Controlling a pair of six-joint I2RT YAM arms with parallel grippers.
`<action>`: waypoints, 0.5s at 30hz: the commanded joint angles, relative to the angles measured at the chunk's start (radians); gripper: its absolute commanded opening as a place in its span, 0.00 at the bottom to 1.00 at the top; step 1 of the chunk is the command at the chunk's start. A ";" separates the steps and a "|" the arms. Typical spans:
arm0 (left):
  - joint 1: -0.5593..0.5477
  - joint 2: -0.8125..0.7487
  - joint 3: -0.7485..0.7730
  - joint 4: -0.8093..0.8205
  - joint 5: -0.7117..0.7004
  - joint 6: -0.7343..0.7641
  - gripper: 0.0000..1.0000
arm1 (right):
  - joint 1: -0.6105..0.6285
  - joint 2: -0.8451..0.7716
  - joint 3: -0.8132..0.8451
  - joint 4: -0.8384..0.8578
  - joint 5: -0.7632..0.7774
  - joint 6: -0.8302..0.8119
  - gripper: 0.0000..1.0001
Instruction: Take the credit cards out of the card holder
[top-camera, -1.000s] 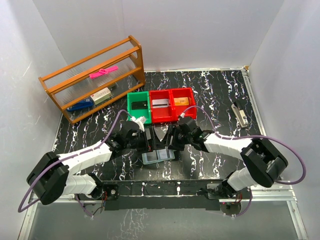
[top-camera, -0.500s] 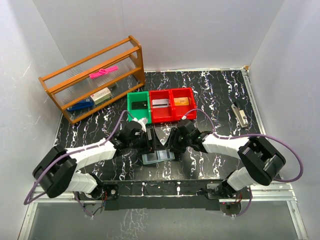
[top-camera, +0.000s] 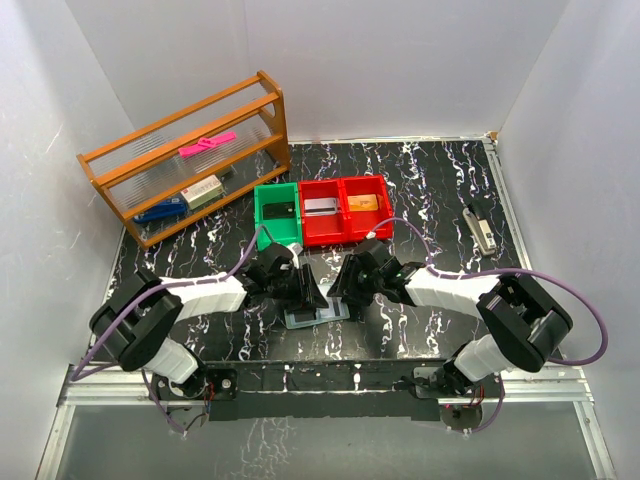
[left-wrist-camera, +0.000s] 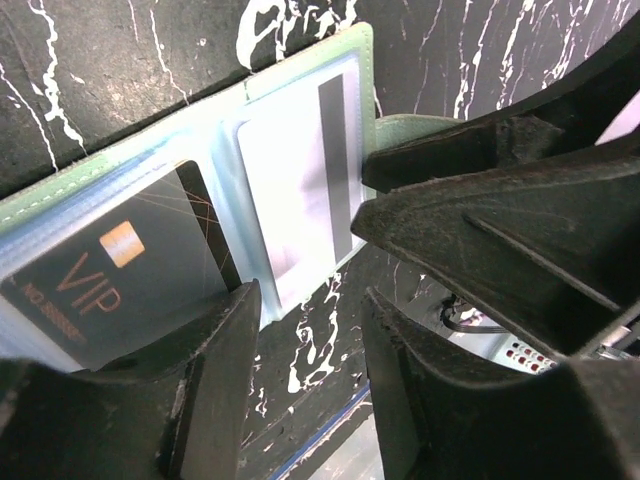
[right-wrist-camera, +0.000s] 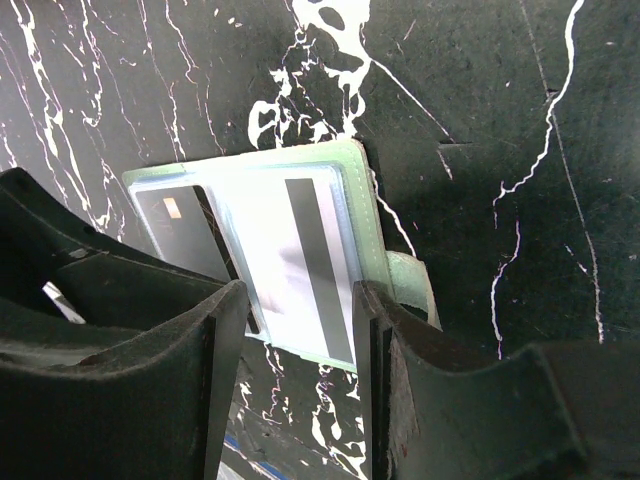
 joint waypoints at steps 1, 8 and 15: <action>0.002 0.032 0.013 0.018 0.024 -0.029 0.42 | -0.004 -0.006 -0.022 -0.019 0.034 0.005 0.45; 0.002 0.067 -0.007 0.055 0.015 -0.042 0.36 | -0.004 0.000 -0.025 -0.007 0.022 0.009 0.45; 0.002 0.056 -0.028 0.077 0.004 -0.051 0.31 | -0.004 0.003 -0.029 0.003 0.013 0.012 0.45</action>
